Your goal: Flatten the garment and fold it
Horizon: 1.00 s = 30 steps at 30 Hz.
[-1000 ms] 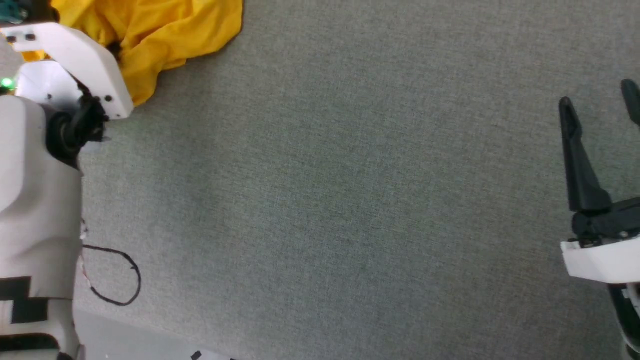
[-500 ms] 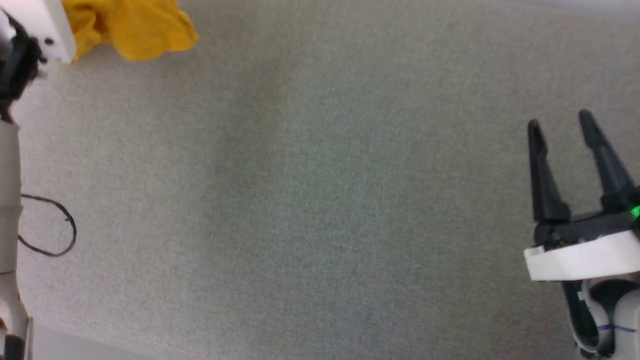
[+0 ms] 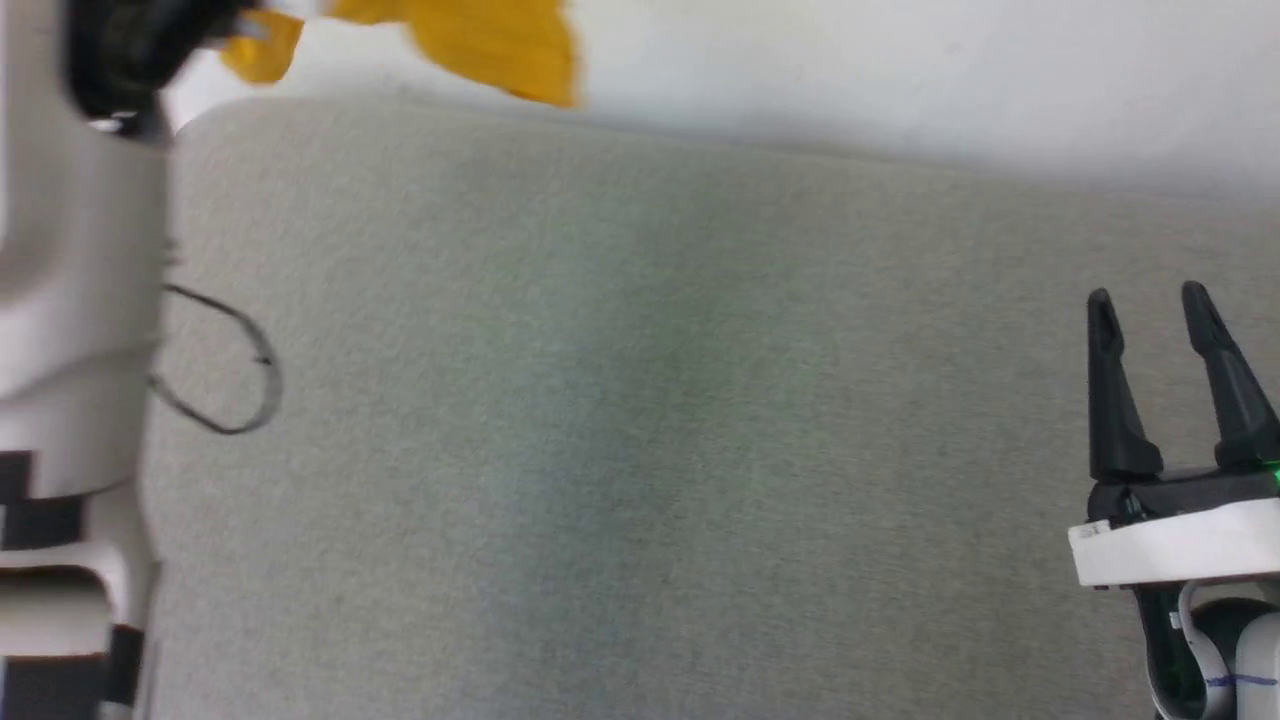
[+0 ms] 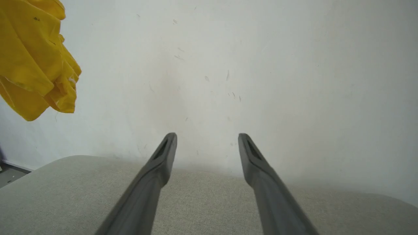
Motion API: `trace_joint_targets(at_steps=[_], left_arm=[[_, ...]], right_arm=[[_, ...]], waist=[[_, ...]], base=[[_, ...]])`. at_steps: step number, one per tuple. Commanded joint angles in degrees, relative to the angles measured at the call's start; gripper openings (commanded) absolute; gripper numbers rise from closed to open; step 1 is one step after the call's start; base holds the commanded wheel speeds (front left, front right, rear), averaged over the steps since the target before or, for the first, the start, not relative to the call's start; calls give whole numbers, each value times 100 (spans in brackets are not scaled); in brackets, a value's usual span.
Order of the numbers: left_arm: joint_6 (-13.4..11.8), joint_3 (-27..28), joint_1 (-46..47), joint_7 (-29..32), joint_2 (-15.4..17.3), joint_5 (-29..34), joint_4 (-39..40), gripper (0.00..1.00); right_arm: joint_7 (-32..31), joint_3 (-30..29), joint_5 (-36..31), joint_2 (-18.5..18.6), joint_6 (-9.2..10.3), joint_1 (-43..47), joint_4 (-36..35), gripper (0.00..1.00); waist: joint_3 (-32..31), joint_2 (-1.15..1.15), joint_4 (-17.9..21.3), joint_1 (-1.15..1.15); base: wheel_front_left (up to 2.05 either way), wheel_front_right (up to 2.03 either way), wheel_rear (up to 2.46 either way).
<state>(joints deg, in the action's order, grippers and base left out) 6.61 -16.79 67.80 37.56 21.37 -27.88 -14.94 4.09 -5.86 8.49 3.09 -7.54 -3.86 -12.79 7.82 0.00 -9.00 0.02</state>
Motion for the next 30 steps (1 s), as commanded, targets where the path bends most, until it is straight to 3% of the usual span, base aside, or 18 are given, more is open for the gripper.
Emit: trace_joint_targets(at_steps=[1,8,14,21,27,30], left_arm=[[45,-73,55,37,-86,-44,58,0],[-36,-520,-282,465,-852,-553,386,0],[-239,-858,-984,319,-1487,-792,552,0],[-396,-1412,-2013,-604,-1687,-438,216,0],[-678,-1886,-2996,-1537,-1762,-61,-740,0],[-819,-1986,-3392,-1790,-1810,-197,-1264,0]], right_arm=[[34,-33,46,-19,5,69,17,100],[76,-318,114,-20,5,121,-37,100],[58,-587,124,-21,5,113,-172,100],[27,-543,172,-21,5,62,-248,100],[19,-442,205,-21,5,30,-203,100],[11,-396,215,-21,5,5,-183,100]], waist=[[-311,0,329,-2],[-495,0,721,-2],[-473,0,1015,-2],[-320,0,1353,-2],[-183,0,1536,-2],[-119,0,1585,-2]], base=[[0,0,0],[0,0,0],[0,0,0],[0,0,0],[0,0,0],[0,0,0]])
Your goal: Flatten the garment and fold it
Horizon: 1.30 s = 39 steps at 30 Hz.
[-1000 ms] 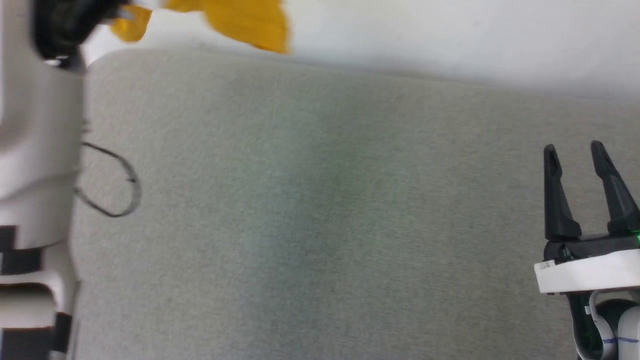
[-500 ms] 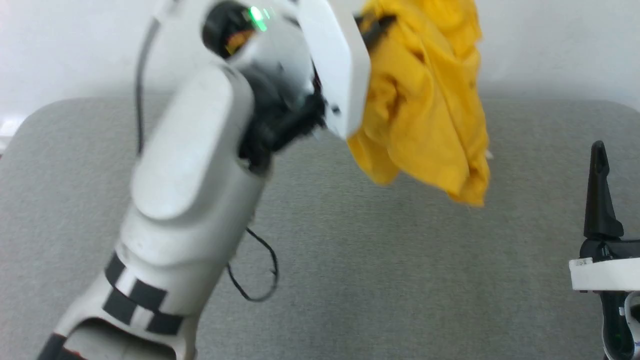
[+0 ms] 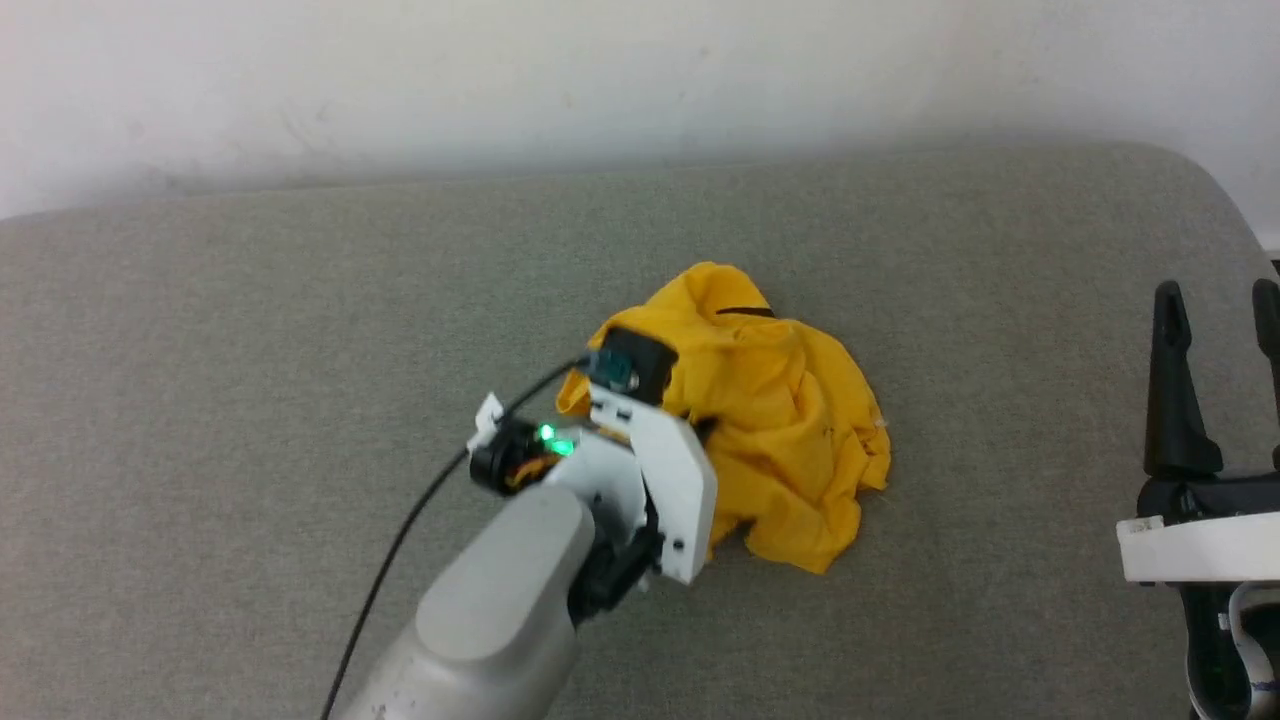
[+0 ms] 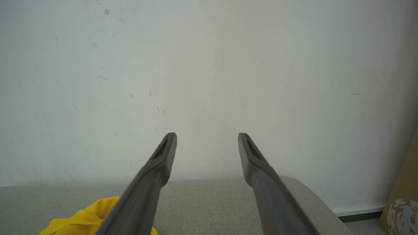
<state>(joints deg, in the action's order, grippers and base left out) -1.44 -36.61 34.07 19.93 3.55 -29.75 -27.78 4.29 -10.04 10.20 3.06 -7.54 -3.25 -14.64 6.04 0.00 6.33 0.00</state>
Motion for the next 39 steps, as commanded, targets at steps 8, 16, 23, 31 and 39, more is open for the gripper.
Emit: trace_joint_targets(at_steps=[8,16,23,31,39], left_arm=[[-124,-219,6,-773,-65,-644,-122,100],[-445,169,194,-1806,247,-621,1004,100],[-1384,907,-918,-2904,1471,71,2551,100],[-2166,1499,-3174,-3464,1920,418,3877,100],[-2233,1727,-4021,-3491,1563,799,4157,100]], right_arm=[[-41,-17,36,-18,5,-75,15,100],[-37,-66,84,-18,5,29,87,100],[-28,-120,164,-18,5,281,179,100],[-80,-171,202,-18,5,667,279,100],[-187,-91,236,-18,5,983,357,100]], waist=[[156,0,-83,0],[-7,0,-288,0],[-115,0,-325,0],[-162,0,-356,0],[-124,0,-480,0]], base=[[0,0,0],[0,0,0],[0,0,0],[0,0,0],[0,0,0]])
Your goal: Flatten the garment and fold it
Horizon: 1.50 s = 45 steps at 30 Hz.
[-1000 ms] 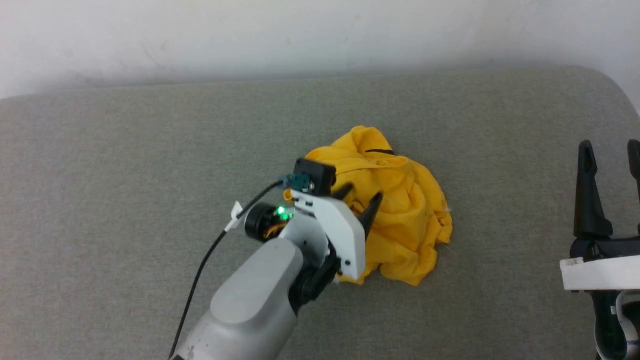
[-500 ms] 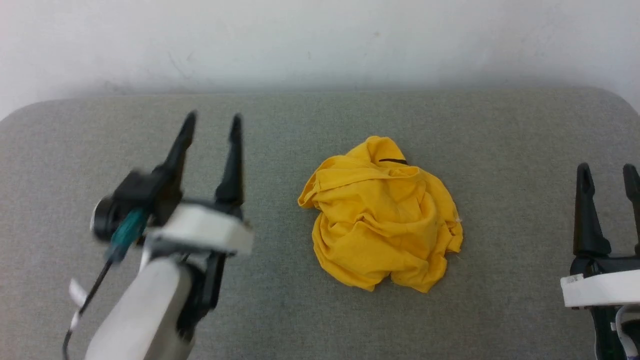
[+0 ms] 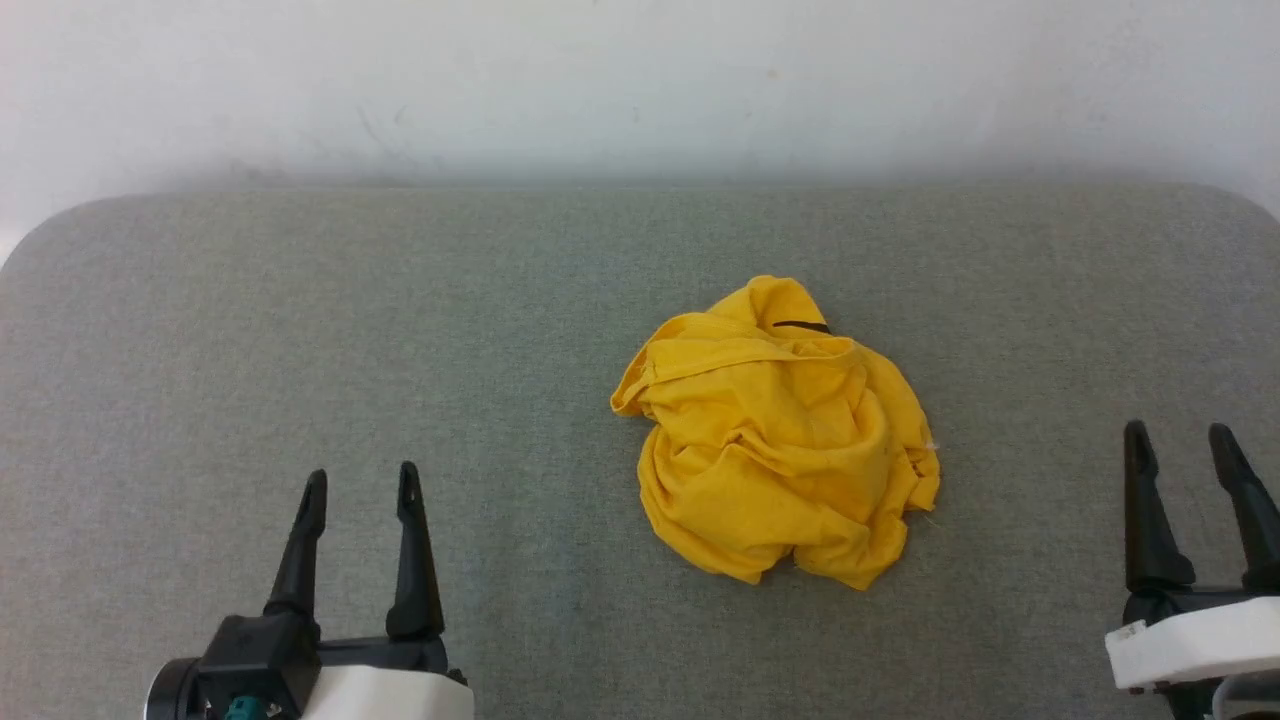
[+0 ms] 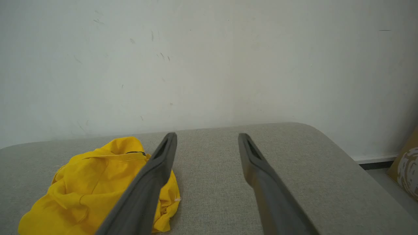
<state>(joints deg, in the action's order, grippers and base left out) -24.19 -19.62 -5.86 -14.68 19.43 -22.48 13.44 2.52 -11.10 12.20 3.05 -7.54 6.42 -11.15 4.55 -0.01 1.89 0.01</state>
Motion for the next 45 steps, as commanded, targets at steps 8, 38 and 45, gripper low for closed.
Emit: trace_joint_targets(at_steps=[8,38,45], left_arm=[[397,-25,338,-30,-322,332,-38,100],[1198,94,665,-31,-1226,619,-756,100],[1269,321,617,-31,-1310,638,-828,100]], right_arm=[[-1104,773,243,451,5,-959,-2,100],[-2478,2772,1747,2069,5,-3296,3012,0],[-1822,2648,1809,2085,5,-3731,2775,0]], waist=[[384,1,-267,-1],[945,1,-1213,-1],[689,1,-878,-1]], base=[[0,0,0],[0,0,0],[0,0,0]])
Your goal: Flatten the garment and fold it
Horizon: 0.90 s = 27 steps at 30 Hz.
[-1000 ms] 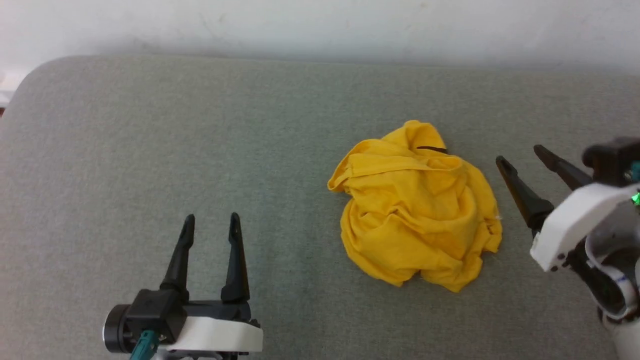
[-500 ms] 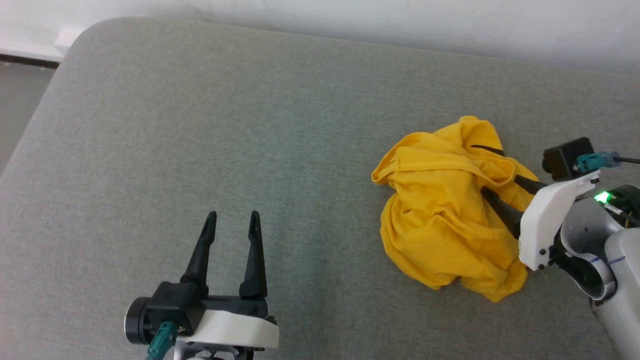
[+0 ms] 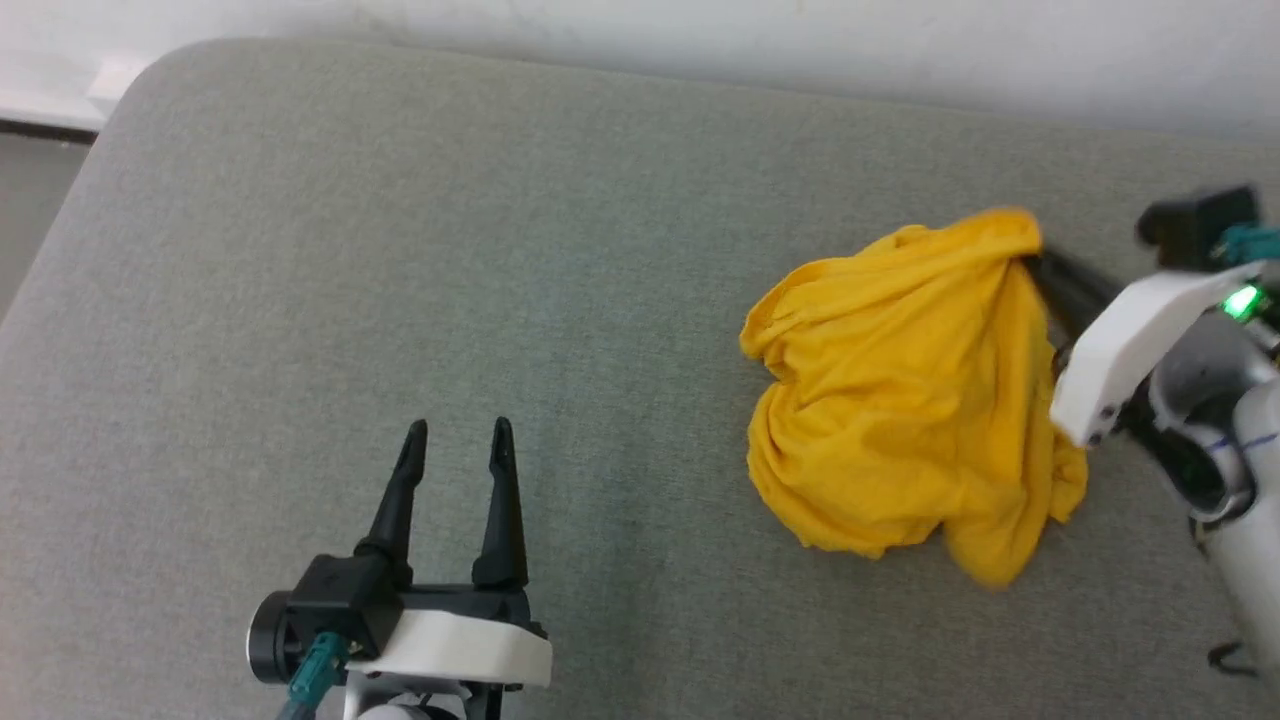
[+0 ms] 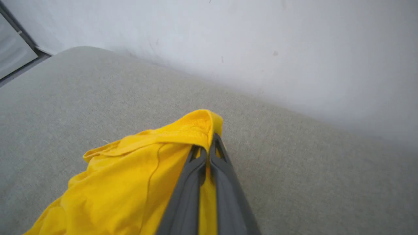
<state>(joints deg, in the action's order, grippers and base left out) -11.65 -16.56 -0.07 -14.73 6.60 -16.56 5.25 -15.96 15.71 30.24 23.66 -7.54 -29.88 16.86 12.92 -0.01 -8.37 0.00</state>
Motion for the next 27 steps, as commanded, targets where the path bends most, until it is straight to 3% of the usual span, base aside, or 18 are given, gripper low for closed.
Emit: trace_joint_targets(at_steps=[1,6,12,19,24,25,26,27], left_arm=[[28,54,22,-27,-33,48,-10,100],[65,262,-162,-27,-56,47,0,100],[106,379,-400,-27,-107,66,49,100],[206,367,-431,-27,-155,124,20,100],[243,376,-374,-27,-167,160,-17,100],[252,376,-363,-27,-165,167,-33,100],[262,375,-351,-27,-159,175,-52,100],[267,378,-339,-27,-155,182,-69,100]], right_arm=[[113,-98,15,58,5,-174,-122,0],[329,-523,-13,303,5,-318,-829,0],[74,-1851,-358,369,5,604,-1922,0],[-348,-3693,-1090,-770,5,3078,-2690,0],[-467,-3937,-1479,-1440,5,4139,-2658,0],[-433,-3932,-1482,-1486,5,4174,-2613,22],[-387,-3898,-1499,-1473,5,4172,-2562,73],[-366,-3831,-1523,-1476,5,4138,-2564,100]], waist=[[-210,1,208,0],[-557,1,532,0],[-755,1,833,0],[-605,1,962,0],[-481,1,1029,0],[-466,1,1044,0],[-456,1,1058,0],[-456,1,1075,0]], base=[[0,0,0],[0,0,0],[0,0,0],[0,0,0],[0,0,0],[0,0,0],[0,0,0],[0,0,0]])
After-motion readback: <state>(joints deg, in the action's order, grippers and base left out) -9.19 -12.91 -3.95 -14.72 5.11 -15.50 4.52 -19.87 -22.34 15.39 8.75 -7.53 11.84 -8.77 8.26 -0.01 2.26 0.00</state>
